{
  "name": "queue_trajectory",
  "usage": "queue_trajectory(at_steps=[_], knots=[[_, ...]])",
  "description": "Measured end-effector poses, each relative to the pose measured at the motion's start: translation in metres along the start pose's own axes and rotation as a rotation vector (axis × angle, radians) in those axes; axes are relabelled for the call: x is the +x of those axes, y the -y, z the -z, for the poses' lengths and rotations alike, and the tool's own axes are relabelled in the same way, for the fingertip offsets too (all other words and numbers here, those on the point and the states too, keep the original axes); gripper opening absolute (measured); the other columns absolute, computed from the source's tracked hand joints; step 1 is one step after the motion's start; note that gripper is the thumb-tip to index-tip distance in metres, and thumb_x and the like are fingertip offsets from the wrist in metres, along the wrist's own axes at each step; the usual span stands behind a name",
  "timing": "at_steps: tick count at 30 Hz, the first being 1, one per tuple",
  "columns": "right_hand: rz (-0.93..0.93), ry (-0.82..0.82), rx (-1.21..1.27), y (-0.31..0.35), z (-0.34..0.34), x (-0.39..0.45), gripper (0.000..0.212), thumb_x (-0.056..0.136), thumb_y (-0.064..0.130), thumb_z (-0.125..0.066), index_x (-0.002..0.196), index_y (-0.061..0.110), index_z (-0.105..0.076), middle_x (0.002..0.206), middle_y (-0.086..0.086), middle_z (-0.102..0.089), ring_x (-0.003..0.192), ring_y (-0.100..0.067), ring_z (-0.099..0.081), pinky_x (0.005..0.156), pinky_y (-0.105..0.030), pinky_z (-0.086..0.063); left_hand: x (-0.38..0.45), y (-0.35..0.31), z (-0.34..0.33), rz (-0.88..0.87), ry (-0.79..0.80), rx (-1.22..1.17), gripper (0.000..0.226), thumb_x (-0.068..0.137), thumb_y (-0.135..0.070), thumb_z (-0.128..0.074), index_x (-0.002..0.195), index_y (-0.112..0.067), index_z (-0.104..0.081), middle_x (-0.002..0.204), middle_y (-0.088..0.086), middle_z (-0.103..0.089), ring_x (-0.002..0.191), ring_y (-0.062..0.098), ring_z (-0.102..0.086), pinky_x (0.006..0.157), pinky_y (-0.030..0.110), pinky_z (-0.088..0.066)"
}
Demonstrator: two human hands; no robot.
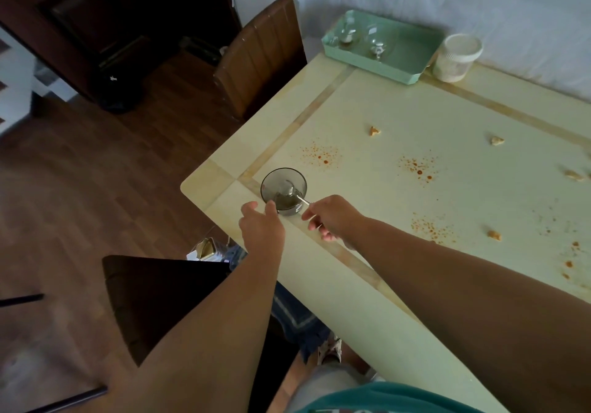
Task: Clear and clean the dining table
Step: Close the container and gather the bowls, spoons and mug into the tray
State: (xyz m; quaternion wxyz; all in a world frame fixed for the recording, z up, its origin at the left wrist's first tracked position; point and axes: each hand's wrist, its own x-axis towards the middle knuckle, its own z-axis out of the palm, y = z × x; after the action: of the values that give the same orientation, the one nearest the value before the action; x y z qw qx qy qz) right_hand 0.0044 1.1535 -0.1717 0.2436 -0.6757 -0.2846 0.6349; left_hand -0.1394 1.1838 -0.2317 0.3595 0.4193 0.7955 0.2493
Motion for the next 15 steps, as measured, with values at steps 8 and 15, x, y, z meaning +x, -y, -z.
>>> queue_trajectory(at_steps=[8, 15], knots=[[-0.151, 0.014, 0.210, 0.007, -0.012, 0.017, 0.013, 0.092, 0.010, -0.048, 0.087, 0.004, -0.059, 0.085, -0.011, -0.072, 0.053, -0.014, -0.046, 0.059, -0.027, -0.047, 0.024, 0.002, -0.002, -0.094, 0.280, 0.426, 0.038, 0.097, -0.017, -0.040, 0.135, -0.015, -0.043, 0.121, 0.019, -0.057, 0.106, 0.033, -0.061, 0.092, 0.036, -0.050], [-0.147, 0.064, 0.213, 0.005, -0.008, 0.022, 0.020, 0.094, 0.017, -0.046, 0.087, 0.006, -0.061, 0.089, -0.008, -0.071, 0.056, -0.014, -0.049, 0.057, -0.026, -0.044, 0.035, 0.006, -0.005, -0.298, 0.289, 0.637, 0.032, 0.098, -0.015, -0.038, 0.127, -0.014, -0.050, 0.113, 0.016, -0.061, 0.103, 0.031, -0.063, 0.091, 0.041, -0.055]])
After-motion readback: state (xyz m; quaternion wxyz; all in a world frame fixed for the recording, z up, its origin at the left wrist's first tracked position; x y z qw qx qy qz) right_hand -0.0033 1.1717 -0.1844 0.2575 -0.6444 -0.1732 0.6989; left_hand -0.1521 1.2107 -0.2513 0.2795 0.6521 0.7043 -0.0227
